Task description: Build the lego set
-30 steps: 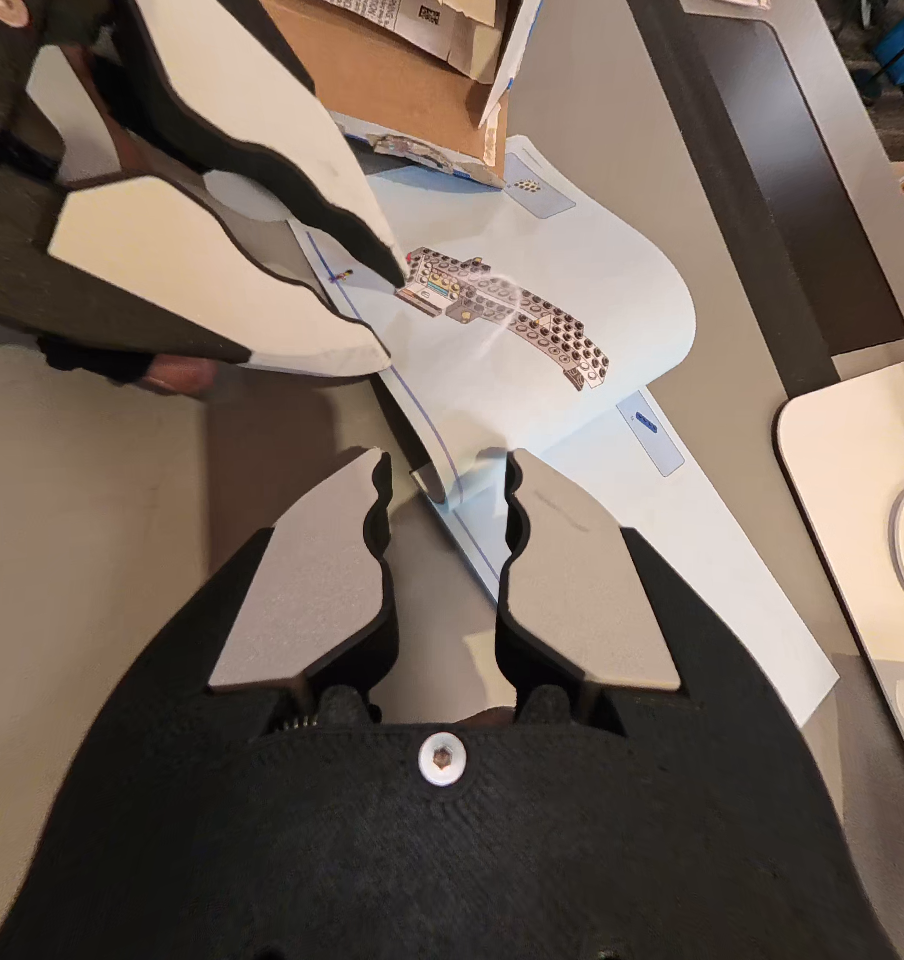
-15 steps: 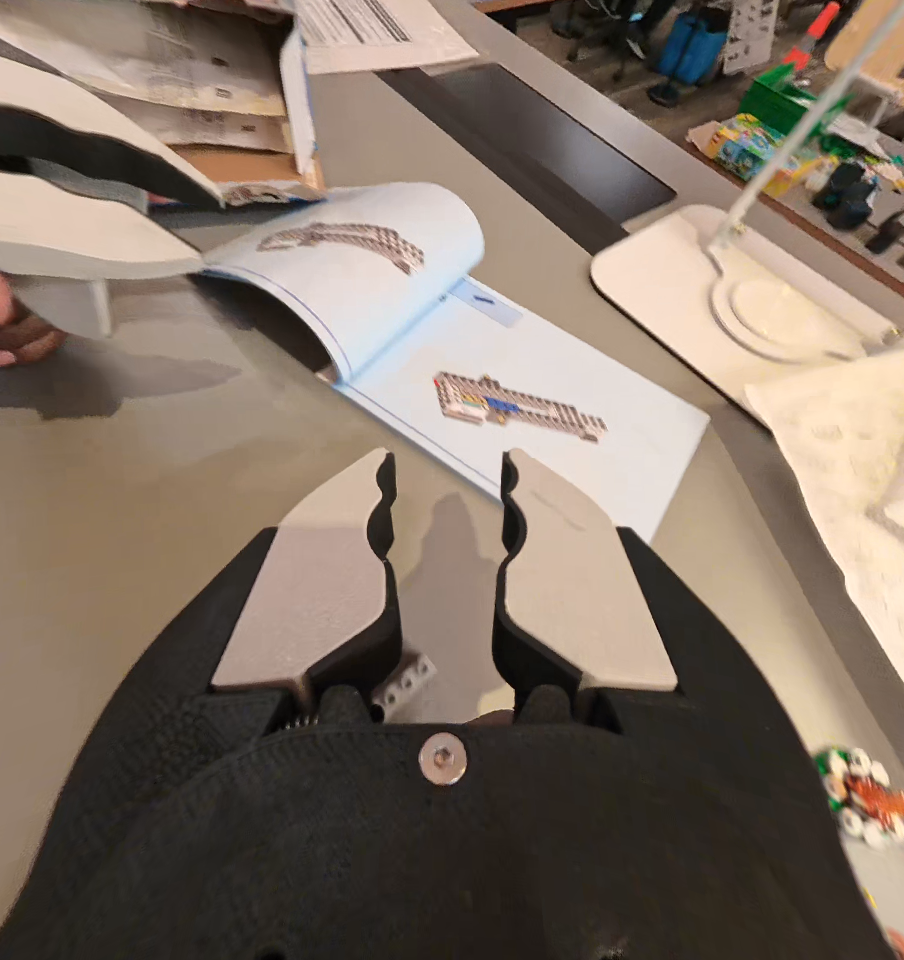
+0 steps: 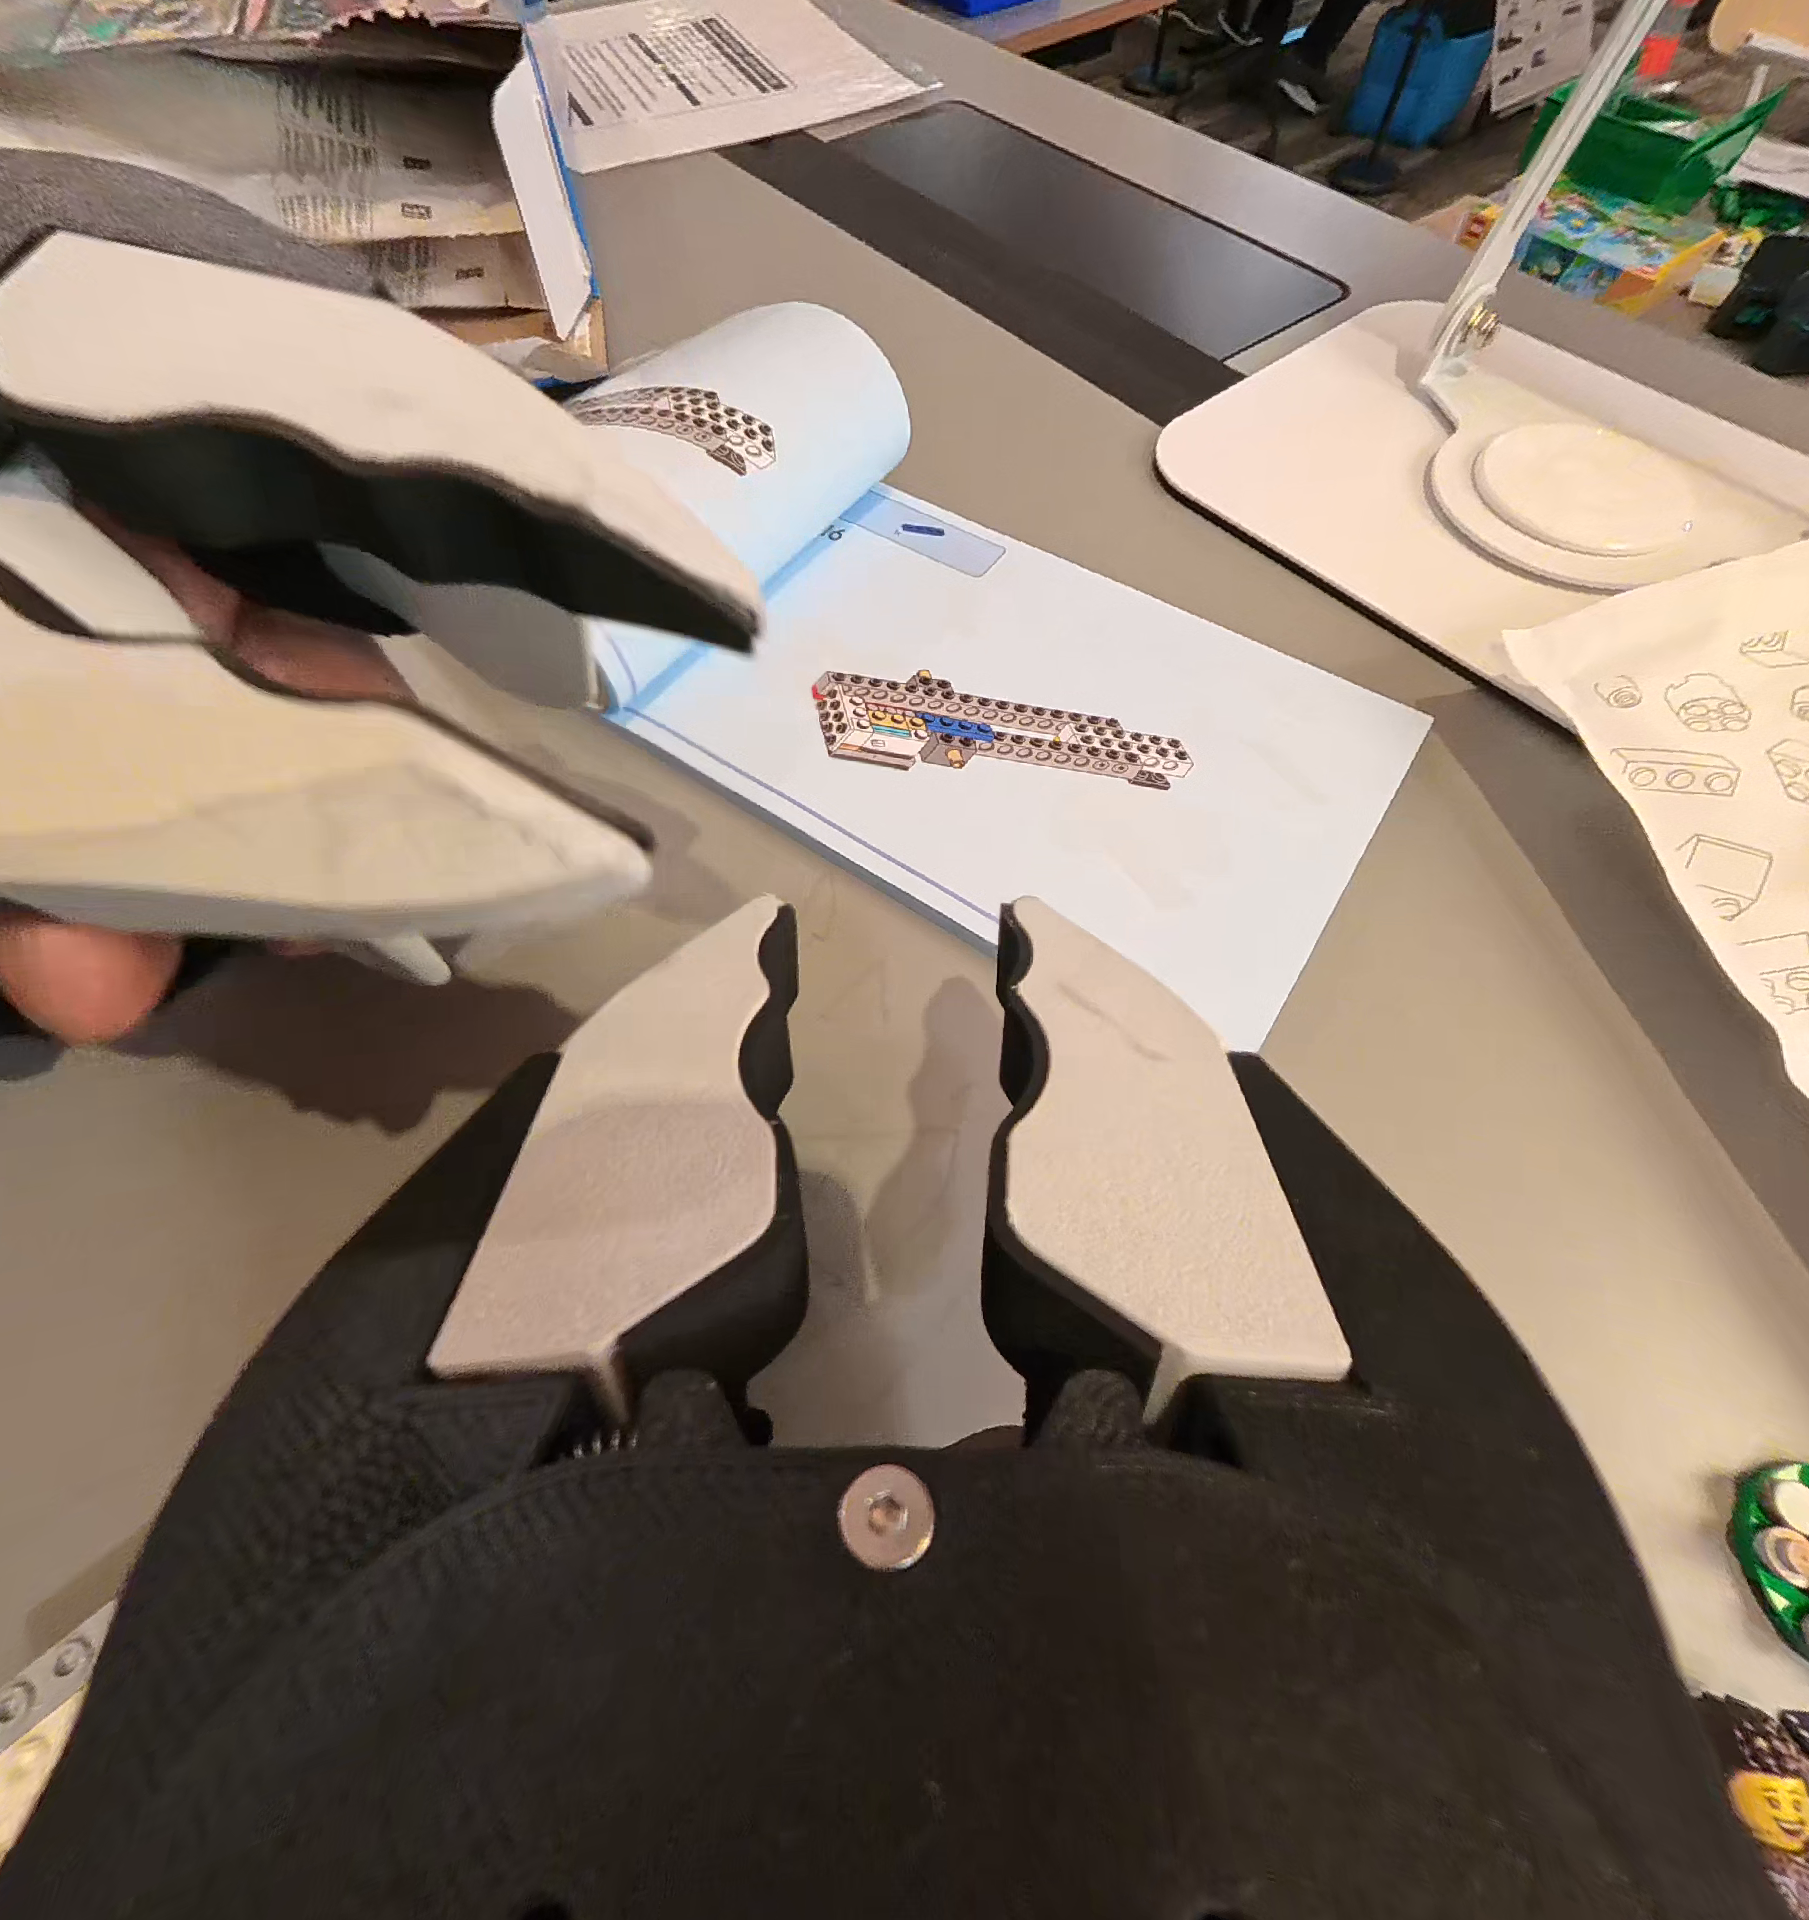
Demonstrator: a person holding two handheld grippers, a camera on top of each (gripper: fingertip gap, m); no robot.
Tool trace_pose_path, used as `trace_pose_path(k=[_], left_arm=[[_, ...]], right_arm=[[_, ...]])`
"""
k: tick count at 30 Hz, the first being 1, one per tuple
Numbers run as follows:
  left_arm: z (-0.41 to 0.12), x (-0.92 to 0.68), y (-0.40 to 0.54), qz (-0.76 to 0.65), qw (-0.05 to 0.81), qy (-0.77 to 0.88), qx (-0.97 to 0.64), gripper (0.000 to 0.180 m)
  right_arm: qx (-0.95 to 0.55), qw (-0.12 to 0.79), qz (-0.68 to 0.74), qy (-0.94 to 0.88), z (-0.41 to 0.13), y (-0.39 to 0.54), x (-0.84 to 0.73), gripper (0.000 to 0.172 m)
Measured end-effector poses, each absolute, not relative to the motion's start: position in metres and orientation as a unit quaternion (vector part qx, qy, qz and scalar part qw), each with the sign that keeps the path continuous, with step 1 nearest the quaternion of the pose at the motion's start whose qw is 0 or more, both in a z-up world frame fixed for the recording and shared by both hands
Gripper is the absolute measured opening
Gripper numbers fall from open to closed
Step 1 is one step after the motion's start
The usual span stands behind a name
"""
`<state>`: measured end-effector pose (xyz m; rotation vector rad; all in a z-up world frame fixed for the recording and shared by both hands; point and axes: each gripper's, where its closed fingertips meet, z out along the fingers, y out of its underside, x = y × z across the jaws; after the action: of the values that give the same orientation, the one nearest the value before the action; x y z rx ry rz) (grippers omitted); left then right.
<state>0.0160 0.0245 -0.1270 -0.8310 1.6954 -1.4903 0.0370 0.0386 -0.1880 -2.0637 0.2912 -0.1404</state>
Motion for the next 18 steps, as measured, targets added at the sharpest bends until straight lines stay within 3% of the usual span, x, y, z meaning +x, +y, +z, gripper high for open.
trace_pose_path(k=[8, 18], left_arm=[[-0.129, 0.023, 0.038, -0.597, 0.312, 0.639, -0.371, 0.029], [-0.138, 0.020, 0.025, -0.561, 0.324, 0.677, -0.349, 0.029]], right_arm=[[-0.847, 0.509, -0.008, 0.152, -0.189, 0.037, 0.042, 0.038], [-0.844, 0.511, 0.013, 0.161, -0.189, 0.037, 0.042, 0.038]])
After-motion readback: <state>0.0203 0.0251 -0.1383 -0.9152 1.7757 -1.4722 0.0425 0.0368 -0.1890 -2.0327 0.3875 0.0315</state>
